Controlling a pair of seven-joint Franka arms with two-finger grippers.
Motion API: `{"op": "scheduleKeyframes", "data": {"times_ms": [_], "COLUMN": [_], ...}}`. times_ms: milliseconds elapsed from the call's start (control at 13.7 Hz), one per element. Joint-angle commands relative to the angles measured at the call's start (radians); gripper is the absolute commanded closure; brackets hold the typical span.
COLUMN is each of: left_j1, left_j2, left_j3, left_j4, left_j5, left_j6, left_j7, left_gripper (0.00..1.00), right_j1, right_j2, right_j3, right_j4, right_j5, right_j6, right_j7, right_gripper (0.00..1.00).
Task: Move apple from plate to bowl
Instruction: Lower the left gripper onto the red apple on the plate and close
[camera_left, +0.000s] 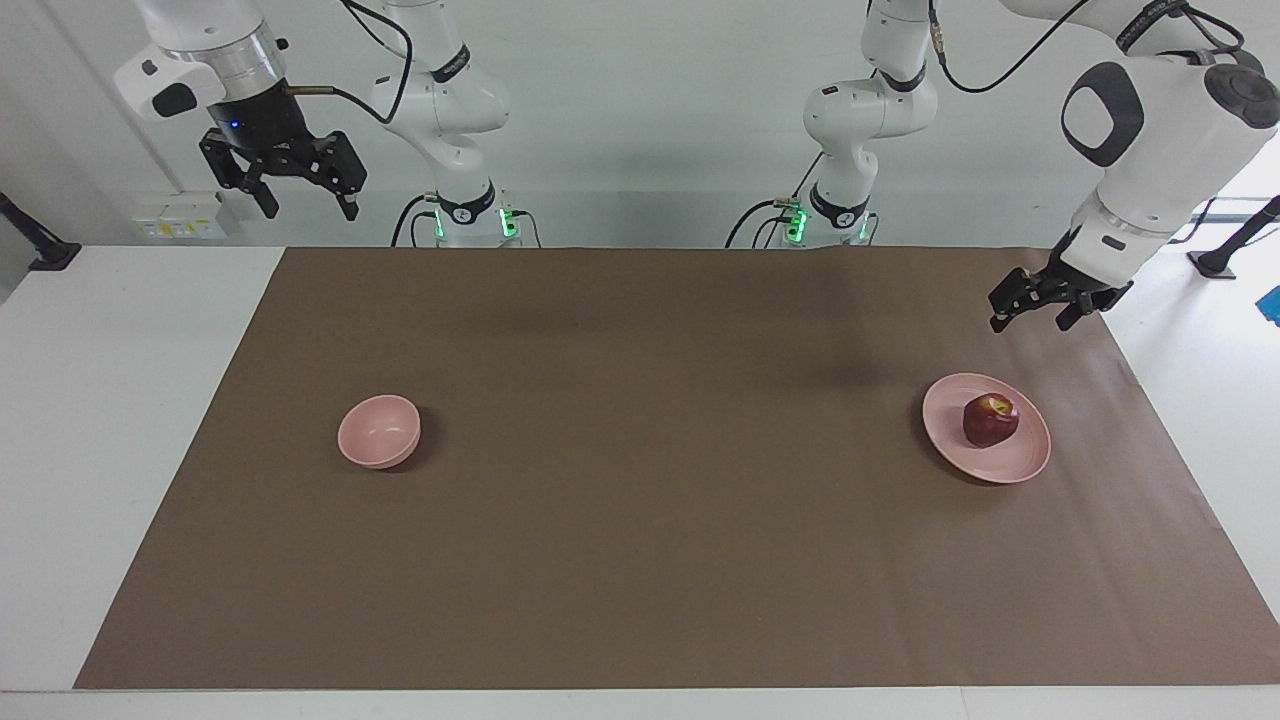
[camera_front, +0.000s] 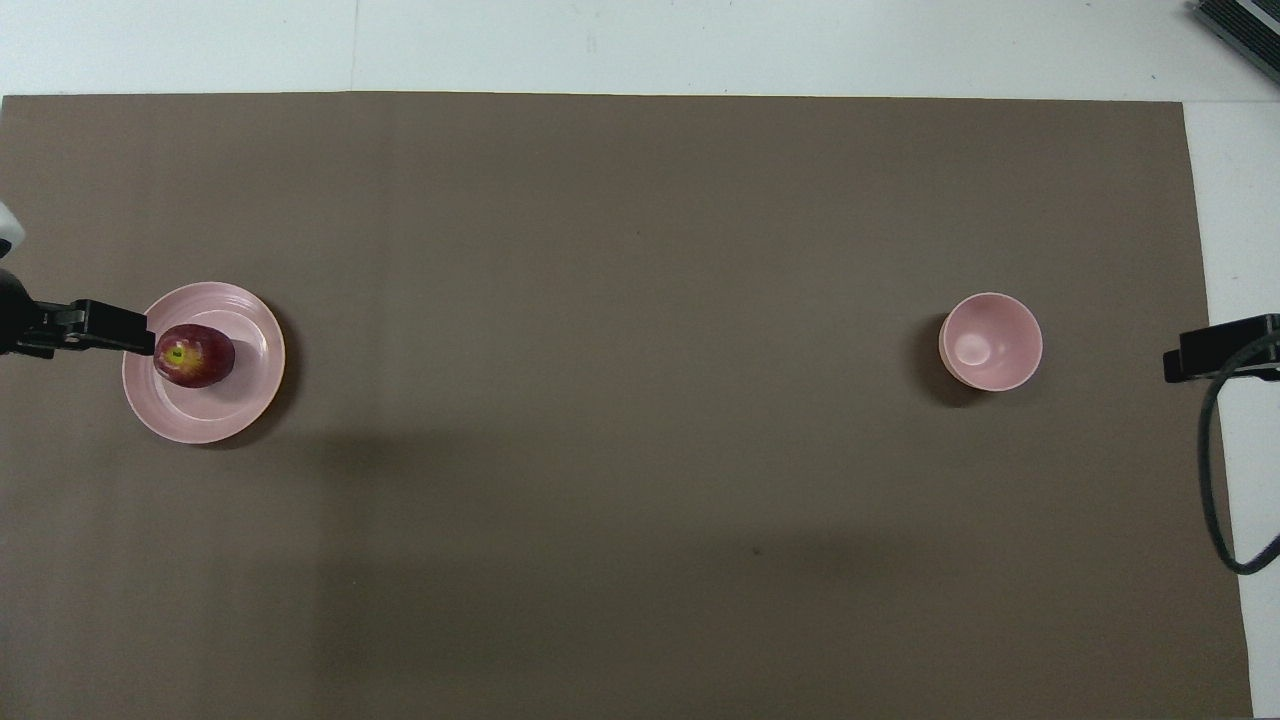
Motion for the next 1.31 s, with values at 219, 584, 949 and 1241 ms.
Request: {"op": "scheduleKeyframes", "data": {"times_ms": [219, 584, 949, 1241], "left_j1": [0.025, 0.046, 0.088, 0.074], "left_j2": [0.105, 0.189, 0.235, 0.239], "left_j3": [-0.002, -0.004, -0.004, -0.004], "left_j4": [-0.098, -0.124, -0.156, -0.198], "left_j5": [0.000, 0.000, 0.000, -0.002], "left_j6": [0.198, 0.316, 0.407, 0.468], "left_j7": [0.042, 0.088, 0.125, 0.113], "left_gripper": [0.00, 0.00, 0.00, 0.00], "right_j1": [-0.014, -0.014, -0.014, -0.014], "right_j2": [-0.003, -0.003, -0.001, -0.001], "right_j3": [0.005, 0.005, 0.005, 0.005], "right_j4": [-0.002, -0.002, -0.001, -0.002], "right_j5": [0.023, 0.023, 0.023, 0.023], "right_j6": [0.005, 0.005, 0.005, 0.005], "right_j7": [-0.026, -0.026, -0.024, -0.026], "right_gripper": [0.00, 0.00, 0.00, 0.00]}}
